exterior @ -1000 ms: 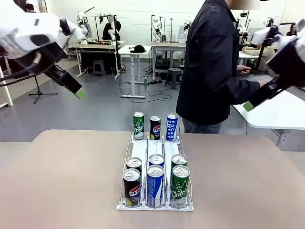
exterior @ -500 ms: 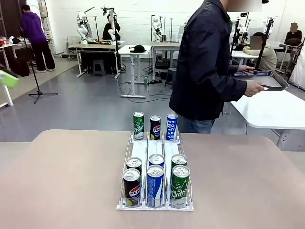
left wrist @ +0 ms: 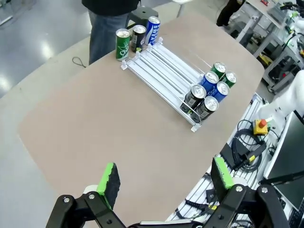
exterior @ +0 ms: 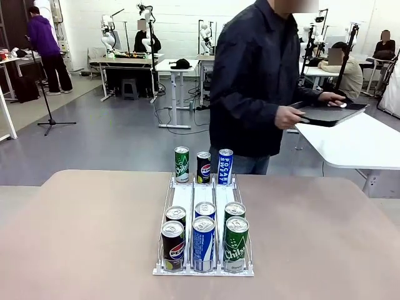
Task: Retrieve and hand over the desired beverage to the person.
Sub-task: Pick up a can of the same type that the person held from the Automatic Can Dispenser.
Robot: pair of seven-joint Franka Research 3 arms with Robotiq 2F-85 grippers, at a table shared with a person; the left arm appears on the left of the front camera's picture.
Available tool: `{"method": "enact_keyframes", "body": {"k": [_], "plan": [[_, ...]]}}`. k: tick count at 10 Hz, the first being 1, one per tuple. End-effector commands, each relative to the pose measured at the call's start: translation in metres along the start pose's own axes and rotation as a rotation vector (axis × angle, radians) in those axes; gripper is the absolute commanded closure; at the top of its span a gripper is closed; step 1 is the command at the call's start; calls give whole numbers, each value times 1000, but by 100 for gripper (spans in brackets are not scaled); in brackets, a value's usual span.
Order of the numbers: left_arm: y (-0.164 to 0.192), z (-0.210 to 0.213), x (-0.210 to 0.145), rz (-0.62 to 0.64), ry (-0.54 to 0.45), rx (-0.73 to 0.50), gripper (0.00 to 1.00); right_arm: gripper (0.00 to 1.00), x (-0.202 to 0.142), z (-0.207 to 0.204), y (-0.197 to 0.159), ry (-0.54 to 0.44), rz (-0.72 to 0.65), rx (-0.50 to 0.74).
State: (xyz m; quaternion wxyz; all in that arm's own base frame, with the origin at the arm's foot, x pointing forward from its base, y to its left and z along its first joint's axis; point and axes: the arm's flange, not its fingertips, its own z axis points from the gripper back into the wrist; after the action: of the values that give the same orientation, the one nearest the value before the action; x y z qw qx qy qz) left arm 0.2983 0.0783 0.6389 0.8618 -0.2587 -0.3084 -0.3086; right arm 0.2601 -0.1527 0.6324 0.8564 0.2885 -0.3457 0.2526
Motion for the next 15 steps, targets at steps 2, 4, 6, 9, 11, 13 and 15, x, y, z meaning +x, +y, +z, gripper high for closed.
{"method": "enact_keyframes", "body": {"k": [2, 4, 6, 9, 11, 13, 15], "plan": [[-2, 3, -2, -23, 2, -5, 0, 0, -3, 6, -1, -10, -1, -3], [-2, 3, -2, -23, 2, -5, 0, 0, -3, 6, -1, -10, -1, -3], [-2, 3, -2, -23, 2, -5, 0, 0, -3, 6, -1, -10, -1, -3], [-2, 3, -2, -23, 2, -5, 0, 0, -3, 6, -1, -10, -1, -3], [-2, 3, -2, -23, 2, -5, 0, 0, -3, 6, -1, -10, -1, -3], [-2, 3, -2, -23, 2, -5, 0, 0, -3, 6, -1, -10, -1, -3], [-2, 3, -2, -23, 2, -5, 0, 0, -3, 6, -1, -10, -1, -3]]}}
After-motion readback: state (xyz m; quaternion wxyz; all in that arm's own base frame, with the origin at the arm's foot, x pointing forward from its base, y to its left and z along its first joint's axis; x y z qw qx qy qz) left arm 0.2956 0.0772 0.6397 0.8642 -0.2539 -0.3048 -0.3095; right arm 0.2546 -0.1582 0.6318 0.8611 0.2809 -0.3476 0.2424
